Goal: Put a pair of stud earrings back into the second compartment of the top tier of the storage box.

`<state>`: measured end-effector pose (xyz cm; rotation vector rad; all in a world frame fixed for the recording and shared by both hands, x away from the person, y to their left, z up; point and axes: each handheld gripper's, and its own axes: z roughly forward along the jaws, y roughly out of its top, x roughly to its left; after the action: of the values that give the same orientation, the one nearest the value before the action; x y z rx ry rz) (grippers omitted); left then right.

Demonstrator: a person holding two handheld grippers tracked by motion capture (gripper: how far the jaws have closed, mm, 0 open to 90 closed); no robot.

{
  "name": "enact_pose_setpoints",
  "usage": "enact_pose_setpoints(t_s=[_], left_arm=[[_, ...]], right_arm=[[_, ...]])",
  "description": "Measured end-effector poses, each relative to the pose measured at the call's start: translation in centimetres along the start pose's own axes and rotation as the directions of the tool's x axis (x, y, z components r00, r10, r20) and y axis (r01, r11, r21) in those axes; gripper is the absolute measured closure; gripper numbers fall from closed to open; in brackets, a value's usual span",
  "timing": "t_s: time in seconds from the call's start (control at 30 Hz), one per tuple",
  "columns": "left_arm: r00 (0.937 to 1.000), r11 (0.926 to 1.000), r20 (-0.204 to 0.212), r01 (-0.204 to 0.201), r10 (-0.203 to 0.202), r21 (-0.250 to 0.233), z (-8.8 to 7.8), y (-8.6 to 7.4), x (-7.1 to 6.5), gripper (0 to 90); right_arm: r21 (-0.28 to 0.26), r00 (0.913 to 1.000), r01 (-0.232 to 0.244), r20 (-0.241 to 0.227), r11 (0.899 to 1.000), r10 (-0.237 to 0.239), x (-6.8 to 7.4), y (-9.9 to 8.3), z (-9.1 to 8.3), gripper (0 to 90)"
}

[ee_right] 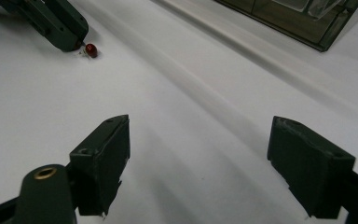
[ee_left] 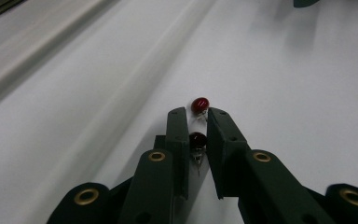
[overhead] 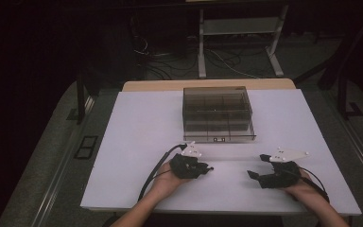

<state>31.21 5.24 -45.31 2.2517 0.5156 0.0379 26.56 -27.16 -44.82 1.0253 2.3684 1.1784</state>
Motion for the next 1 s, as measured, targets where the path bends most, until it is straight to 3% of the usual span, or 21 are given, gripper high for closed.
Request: enact_pose_setpoints(t_s=[0.27,0.67,1.0], left_arm=[[1.0000,1.0000,0.004,-0.001,0.001,0.000,-0.4,0.0,0.2,79.0],[0.9989,0.9975,0.034,0.034,-0.032,-0.061,-3.1,-0.2,1.1,79.1],[0.9993,0.9954,0.027,0.030,-0.027,-0.092,-4.8,0.3,1.8,79.0]], right_arm=[[0.005,1.0000,0.007,-0.002,1.000,-0.007,0.1,0.0,0.1,20.4],[0.009,0.9999,0.011,-0.005,1.000,-0.011,0.1,0.0,0.1,20.4],[0.011,0.9999,0.012,-0.005,1.000,-0.012,0.2,0.0,0.1,20.4]])
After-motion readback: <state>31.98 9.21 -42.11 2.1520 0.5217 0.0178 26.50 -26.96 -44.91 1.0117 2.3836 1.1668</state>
